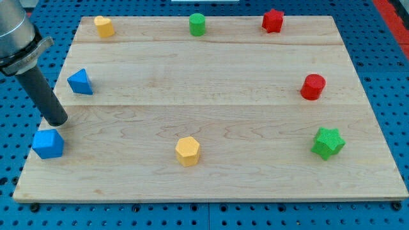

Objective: Push the blue triangle towards the top center

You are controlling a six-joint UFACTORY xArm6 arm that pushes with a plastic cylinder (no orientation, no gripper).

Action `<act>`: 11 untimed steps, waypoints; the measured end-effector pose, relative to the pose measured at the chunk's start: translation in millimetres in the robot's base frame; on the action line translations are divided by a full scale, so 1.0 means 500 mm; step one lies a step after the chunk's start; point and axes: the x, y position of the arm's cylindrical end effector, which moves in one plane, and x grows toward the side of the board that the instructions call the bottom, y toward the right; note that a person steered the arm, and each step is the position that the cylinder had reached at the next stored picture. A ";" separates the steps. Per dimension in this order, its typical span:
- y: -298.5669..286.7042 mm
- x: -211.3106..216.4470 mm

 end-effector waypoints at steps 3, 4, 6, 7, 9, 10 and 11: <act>-0.003 0.001; 0.017 0.004; 0.231 -0.121; 0.219 -0.192; 0.058 -0.089; -0.010 -0.150; 0.131 -0.200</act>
